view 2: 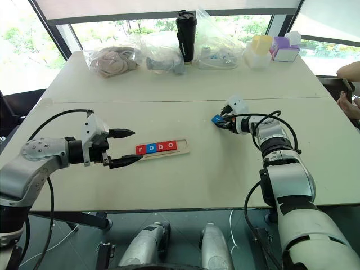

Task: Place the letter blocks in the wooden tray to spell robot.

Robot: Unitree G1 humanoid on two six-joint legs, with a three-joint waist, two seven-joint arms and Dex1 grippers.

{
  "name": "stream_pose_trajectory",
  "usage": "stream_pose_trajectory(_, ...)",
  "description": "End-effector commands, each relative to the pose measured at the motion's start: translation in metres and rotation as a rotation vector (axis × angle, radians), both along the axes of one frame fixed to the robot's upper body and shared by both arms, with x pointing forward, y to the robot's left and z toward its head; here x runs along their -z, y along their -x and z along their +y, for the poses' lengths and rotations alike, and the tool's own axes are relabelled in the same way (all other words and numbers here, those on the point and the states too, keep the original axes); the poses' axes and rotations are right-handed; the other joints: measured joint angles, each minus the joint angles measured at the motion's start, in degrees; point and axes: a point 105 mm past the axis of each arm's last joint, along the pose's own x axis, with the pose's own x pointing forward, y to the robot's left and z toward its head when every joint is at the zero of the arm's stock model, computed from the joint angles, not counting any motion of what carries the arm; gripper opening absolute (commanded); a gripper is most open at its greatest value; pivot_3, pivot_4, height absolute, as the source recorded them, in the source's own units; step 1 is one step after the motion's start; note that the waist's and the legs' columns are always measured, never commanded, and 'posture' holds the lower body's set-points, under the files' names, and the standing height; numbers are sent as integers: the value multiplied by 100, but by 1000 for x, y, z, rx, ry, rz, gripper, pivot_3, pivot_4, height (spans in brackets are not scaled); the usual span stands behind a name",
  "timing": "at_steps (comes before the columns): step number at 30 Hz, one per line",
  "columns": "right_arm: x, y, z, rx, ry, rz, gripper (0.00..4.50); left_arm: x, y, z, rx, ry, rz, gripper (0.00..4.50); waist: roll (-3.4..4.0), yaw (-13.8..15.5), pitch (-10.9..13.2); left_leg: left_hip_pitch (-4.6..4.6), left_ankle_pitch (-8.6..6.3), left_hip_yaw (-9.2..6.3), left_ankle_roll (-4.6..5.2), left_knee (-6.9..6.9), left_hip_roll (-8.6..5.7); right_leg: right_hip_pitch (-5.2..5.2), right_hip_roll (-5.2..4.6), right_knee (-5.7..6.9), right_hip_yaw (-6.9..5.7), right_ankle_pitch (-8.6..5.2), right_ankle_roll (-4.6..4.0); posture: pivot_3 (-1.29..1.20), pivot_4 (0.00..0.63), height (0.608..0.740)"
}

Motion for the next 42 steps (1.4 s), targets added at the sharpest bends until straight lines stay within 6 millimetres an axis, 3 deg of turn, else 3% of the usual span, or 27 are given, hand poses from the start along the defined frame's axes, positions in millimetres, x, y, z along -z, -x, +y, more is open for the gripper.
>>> stream_pose_trajectory(1, -16, -4, 0, 0, -12, -54, 1162, -10, 2, -1, 5, -2, -47, 4500, 0, -1, 0, 0, 0, 0, 0, 0, 0, 0, 0, 0, 0, 0, 0, 0, 150, 740)
stream_pose_trajectory(6, -41, -1, -2, 95, -136, -90, 1162, -14, 9, 0, 10, 1, -50, 4500, 0, 9, 0, -1, 0, 0, 0, -4, 0, -4, -1, 1, 4, 0, 1, 0, 150, 740)
stream_pose_trajectory(10, -55, 37, 9, 246, -237, -76, 1162, -18, 18, -4, 43, -7, -45, 4500, 1, 52, 0, -8, -1, -8, -1, -15, -1, -16, -4, 6, 14, -2, 3, 0, 150, 740)
stream_pose_trajectory(15, -36, 100, 38, 438, -284, 62, 1162, -21, 25, -15, 109, -19, -29, 4500, 5, 38, -2, -11, -3, -18, -3, -24, 5, -33, -5, 20, 16, -12, -12, 0, 150, 740)
stream_pose_trajectory(18, -23, 124, 53, 485, -287, 128, 1162, -20, 23, -17, 130, -24, -21, 4500, 7, 43, -3, -11, -4, -21, -6, -23, 3, -34, -4, 20, 16, -15, -20, 0, 150, 740)
stream_pose_trajectory(22, -10, 134, 52, 589, -301, 159, 1162, -18, 17, -17, 137, -33, -13, 4500, 7, 42, -4, -11, -11, -19, -18, -20, 1, -27, -8, -5, 13, -9, -30, 0, 150, 740)
stream_pose_trajectory(29, -1, 145, 64, 578, -277, 177, 1162, -16, 14, -17, 143, -35, -7, 4500, 8, 13, -4, -21, -4, -16, -7, -32, 1, -39, -10, -9, 7, -9, -27, 0, 150, 740)
stream_pose_trajectory(35, -9, 152, 73, 343, -221, 159, 4215, -15, 12, -14, 129, -39, -4, 4500, 8, 18, -3, -21, -3, -15, -4, -29, 4, -35, -7, -8, 3, -9, -26, 0, 150, 740)
stream_pose_trajectory(39, -47, 151, 60, 64, -218, 45, 4215, -16, 13, -11, 128, -43, -5, 4500, 6, 43, 1, -23, -4, -15, -5, -20, 1, -23, -13, -21, -3, -14, -18, 0, 150, 740)
stream_pose_trajectory(42, -62, 157, 49, -213, -115, -83, 4215, -18, 13, -13, 150, -43, -7, 4500, 4, 44, 0, -23, -6, -15, -3, -19, 3, -13, -15, -37, -11, -19, -10, 0, 150, 740)
